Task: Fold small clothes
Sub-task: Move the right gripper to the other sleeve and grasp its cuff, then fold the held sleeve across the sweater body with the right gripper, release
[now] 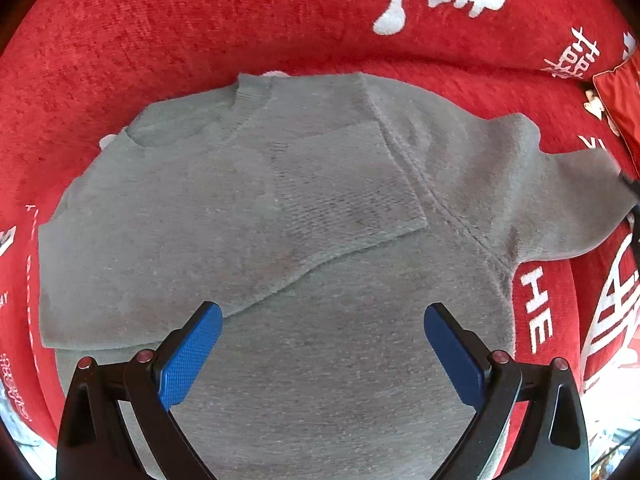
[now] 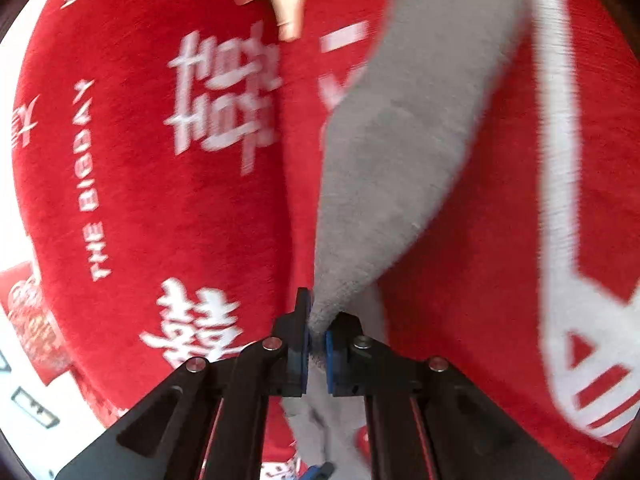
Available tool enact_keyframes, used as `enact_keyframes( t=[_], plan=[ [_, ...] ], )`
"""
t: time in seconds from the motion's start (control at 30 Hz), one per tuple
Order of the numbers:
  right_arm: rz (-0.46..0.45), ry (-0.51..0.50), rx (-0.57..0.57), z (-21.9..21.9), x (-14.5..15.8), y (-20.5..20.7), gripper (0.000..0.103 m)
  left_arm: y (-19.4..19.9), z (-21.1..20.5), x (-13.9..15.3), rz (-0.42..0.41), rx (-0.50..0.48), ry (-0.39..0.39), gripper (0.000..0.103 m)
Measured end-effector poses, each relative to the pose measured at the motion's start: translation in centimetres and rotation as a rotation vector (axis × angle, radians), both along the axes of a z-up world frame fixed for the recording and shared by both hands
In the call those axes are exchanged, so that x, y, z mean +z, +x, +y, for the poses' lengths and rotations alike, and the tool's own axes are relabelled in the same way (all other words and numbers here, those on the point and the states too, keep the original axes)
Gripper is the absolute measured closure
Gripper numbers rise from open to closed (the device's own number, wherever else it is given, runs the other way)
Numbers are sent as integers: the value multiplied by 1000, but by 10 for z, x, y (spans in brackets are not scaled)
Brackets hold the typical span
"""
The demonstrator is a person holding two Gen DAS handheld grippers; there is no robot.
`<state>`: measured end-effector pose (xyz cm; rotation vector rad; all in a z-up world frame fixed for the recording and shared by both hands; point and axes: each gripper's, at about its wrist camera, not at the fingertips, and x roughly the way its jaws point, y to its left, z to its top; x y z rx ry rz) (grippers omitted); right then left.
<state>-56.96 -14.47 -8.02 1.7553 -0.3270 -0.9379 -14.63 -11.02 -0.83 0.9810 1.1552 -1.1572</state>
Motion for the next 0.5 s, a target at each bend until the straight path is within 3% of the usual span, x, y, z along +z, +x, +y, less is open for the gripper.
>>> enact_keyframes(
  t=[0.17, 0.3, 0.5],
  plan=[
    [-42, -129, 123, -20, 37, 43, 96, 24, 6, 7, -11, 27, -14, 1],
    [-54, -237, 288, -35, 71, 103, 96, 40, 10, 6, -11, 68, -15, 1],
    [63, -336, 606, -34, 102, 214, 96, 86, 25, 13, -24, 139, -38, 1]
  ],
)
